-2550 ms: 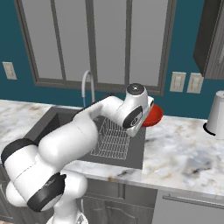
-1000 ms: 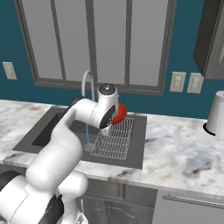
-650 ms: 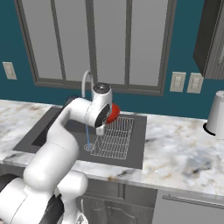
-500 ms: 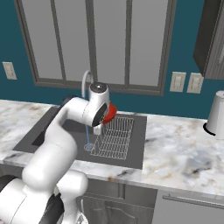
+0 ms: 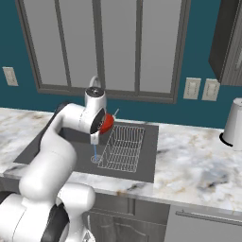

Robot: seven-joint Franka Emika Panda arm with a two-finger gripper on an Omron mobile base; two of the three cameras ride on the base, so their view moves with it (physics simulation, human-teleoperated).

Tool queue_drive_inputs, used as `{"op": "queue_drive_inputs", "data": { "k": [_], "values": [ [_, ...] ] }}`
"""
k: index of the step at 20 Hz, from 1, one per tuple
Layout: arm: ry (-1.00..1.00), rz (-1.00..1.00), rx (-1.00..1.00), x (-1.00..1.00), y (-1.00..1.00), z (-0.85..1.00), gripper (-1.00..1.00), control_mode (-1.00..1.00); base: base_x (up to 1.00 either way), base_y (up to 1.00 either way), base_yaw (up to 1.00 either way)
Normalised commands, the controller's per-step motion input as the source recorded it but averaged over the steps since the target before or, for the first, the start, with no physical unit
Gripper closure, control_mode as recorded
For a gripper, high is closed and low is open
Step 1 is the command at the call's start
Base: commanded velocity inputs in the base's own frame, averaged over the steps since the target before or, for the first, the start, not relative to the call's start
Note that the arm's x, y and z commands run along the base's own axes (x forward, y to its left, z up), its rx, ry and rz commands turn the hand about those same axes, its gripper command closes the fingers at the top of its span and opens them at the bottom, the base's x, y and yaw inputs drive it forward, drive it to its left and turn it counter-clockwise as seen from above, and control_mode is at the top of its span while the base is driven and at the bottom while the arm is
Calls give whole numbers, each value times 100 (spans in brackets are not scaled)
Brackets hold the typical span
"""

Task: Rinse each bowl for a few seconds and place them down in the sink or on the counter.

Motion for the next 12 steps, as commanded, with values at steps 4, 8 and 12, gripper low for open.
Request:
{"op": "queue_drive_inputs", "data": {
  "k": [4,8,12],
  "values": [
    [6,6,0,9,35,-15,100,-100,0,0,0],
    [5,5,0,24,16,-26,100,-100,0,0,0],
    [2,5,0,30,10,-20,100,-100,0,0,0]
  ]
}}
